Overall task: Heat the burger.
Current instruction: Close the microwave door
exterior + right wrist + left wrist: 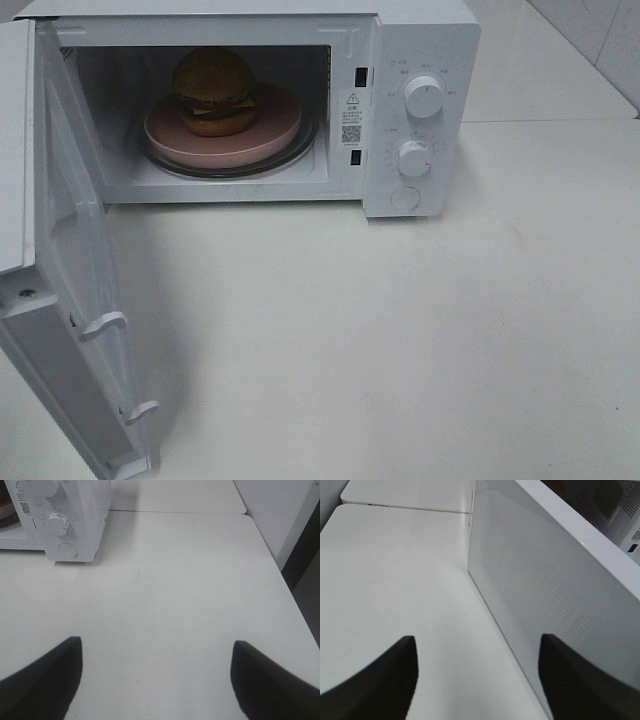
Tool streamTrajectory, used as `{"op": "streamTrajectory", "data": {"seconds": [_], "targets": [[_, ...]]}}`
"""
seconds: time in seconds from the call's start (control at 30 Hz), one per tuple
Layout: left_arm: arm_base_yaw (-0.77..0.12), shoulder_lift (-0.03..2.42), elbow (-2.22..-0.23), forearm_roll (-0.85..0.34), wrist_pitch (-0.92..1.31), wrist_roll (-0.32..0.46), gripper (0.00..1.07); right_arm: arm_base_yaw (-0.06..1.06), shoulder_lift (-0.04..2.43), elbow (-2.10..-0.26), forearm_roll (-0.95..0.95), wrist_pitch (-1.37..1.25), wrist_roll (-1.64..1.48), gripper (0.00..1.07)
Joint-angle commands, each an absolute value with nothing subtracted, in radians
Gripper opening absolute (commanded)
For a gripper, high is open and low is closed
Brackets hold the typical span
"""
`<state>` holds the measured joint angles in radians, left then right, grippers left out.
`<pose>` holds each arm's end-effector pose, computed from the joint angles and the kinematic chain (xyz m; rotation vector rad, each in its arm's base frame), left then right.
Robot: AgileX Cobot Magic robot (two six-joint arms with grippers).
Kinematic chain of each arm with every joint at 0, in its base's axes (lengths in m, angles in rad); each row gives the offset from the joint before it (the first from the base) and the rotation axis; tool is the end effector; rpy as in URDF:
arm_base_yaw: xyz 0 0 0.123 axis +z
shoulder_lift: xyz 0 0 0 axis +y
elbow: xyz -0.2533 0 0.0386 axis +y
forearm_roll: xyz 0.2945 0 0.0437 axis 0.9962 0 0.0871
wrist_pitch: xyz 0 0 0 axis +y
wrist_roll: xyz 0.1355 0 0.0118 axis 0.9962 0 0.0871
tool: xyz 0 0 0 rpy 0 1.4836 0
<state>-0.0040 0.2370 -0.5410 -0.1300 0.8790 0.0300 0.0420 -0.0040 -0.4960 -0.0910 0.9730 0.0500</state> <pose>0.1505 -0.0142 0.2869 0.0116 2.0546 -0.1382 0.1101 -0.0056 0.2893 0.0072 1.9538 -0.0466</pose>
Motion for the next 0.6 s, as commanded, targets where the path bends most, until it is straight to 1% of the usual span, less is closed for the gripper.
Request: {"op": "streamTrajectory", "data": {"seconds": [0.03,0.07,0.1,0.13,0.17,0.2,0.23,0.27,0.33,0.37,0.4,0.43,0.47,0.5,0.53,0.6], "targets": [[-0.007,0.304,-0.546,-0.124,0.821,0.024,0.35,0.038,-0.029,-0.494,-0.096,0.959,0.044,0.76],[-0.007,0.319,-0.544,-0.124,0.803,0.024,0.27,0.038,-0.029,-0.494,-0.096,0.959,0.044,0.76],[-0.007,0.319,-0.544,-0.124,0.803,0.024,0.27,0.038,-0.029,-0.494,-0.096,0.959,0.044,0.76],[-0.007,0.344,-0.534,-0.123,0.757,0.024,0.13,0.038,-0.029,-0.494,-0.096,0.959,0.044,0.76],[-0.007,0.344,-0.534,-0.123,0.757,0.024,0.13,0.038,-0.029,-0.494,-0.096,0.959,0.044,0.76],[-0.007,0.365,-0.518,-0.121,0.711,0.024,0.02,0.038,-0.029,-0.494,-0.096,0.959,0.044,0.76],[-0.007,0.376,-0.508,-0.118,0.687,0.024,0.00,0.038,-0.029,-0.494,-0.096,0.959,0.044,0.76],[-0.007,0.376,-0.508,-0.118,0.687,0.024,0.00,0.038,-0.029,-0.494,-0.096,0.959,0.044,0.76],[-0.007,0.407,-0.468,-0.106,0.596,0.025,0.00,0.038,-0.029,-0.494,-0.096,0.959,0.044,0.76],[-0.007,0.407,-0.468,-0.106,0.596,0.025,0.00,0.038,-0.029,-0.494,-0.096,0.959,0.044,0.76],[-0.007,0.421,-0.437,-0.100,0.514,0.037,0.00,0.038,-0.029,-0.494,-0.096,0.959,0.044,0.76],[-0.007,0.421,-0.437,-0.100,0.514,0.037,0.00,0.038,-0.029,-0.494,-0.096,0.959,0.044,0.76],[-0.007,0.434,-0.404,-0.101,0.432,0.062,0.00,0.038,-0.029,-0.494,-0.096,0.959,0.044,0.76],[-0.007,0.441,-0.387,-0.104,0.387,0.071,0.00,0.038,-0.029,-0.494,-0.096,0.959,0.044,0.76],[-0.007,0.441,-0.387,-0.104,0.387,0.071,0.00,0.038,-0.029,-0.494,-0.096,0.959,0.044,0.76],[-0.007,0.461,-0.338,-0.123,0.264,0.083,0.00,0.038,-0.029,-0.494,-0.096,0.959,0.044,0.76]]}}
